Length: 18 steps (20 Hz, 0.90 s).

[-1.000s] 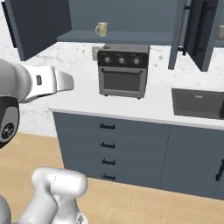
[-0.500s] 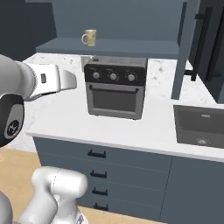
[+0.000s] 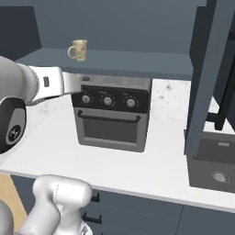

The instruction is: Gather all objects into one cabinet and sort the glasses and bowls to opposite sides.

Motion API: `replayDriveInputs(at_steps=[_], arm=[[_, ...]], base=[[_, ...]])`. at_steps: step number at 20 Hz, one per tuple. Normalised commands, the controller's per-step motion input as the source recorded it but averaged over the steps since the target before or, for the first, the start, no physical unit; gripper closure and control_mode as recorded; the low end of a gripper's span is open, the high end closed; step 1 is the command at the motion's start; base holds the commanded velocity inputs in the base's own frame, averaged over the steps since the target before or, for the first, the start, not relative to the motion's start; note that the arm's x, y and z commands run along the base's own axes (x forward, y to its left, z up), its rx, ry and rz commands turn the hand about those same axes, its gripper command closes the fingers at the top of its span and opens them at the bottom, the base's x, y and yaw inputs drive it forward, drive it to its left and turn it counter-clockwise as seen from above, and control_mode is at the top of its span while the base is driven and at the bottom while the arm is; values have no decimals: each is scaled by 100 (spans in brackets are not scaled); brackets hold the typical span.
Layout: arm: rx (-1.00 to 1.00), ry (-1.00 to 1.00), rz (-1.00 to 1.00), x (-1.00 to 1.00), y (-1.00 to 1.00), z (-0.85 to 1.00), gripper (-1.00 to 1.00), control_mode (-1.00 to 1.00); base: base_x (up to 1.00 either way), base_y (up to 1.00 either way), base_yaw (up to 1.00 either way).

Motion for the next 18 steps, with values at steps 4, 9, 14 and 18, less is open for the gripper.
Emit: replayDriveInputs(at_steps=[4, 9, 14, 18], arm=[[0, 0, 0, 0, 0, 0, -100, 100], [0, 0, 0, 0, 0, 0, -100, 100], [0, 0, 0, 0, 0, 0, -100, 100], [0, 0, 0, 0, 0, 0, -100, 100]], base=[[99, 0, 0], [43, 0, 1], [0, 0, 0], [0, 0, 0]])
